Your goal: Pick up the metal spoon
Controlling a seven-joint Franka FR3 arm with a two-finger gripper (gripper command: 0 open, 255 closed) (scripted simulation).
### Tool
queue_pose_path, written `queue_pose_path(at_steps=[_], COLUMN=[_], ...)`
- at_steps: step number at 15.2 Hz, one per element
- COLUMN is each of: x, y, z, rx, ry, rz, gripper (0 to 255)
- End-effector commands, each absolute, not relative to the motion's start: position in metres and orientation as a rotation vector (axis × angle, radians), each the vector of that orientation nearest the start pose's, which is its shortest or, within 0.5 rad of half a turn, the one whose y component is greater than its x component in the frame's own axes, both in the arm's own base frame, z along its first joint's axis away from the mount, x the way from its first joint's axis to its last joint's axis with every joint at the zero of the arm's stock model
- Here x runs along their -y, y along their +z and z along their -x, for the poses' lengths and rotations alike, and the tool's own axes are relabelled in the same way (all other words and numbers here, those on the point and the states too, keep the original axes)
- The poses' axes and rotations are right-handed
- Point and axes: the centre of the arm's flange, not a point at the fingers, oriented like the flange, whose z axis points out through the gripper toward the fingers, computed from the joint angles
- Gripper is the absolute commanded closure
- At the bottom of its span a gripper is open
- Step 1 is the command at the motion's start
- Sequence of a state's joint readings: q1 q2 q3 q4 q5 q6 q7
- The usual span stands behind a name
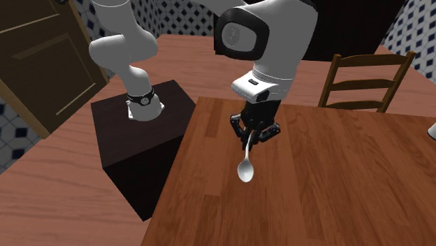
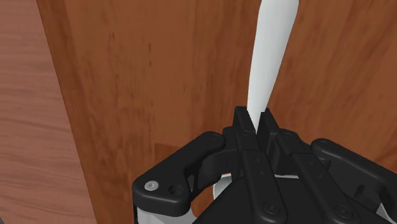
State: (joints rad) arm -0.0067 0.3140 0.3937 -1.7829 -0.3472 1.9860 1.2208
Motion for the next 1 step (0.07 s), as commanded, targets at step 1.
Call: queue_pose_path(at_steps=[1], x=[-0.2], y=[0.388], z=[-0.5933], rx=[-1.129], ry=[-0.138], rz=[3.132], gripper=[255])
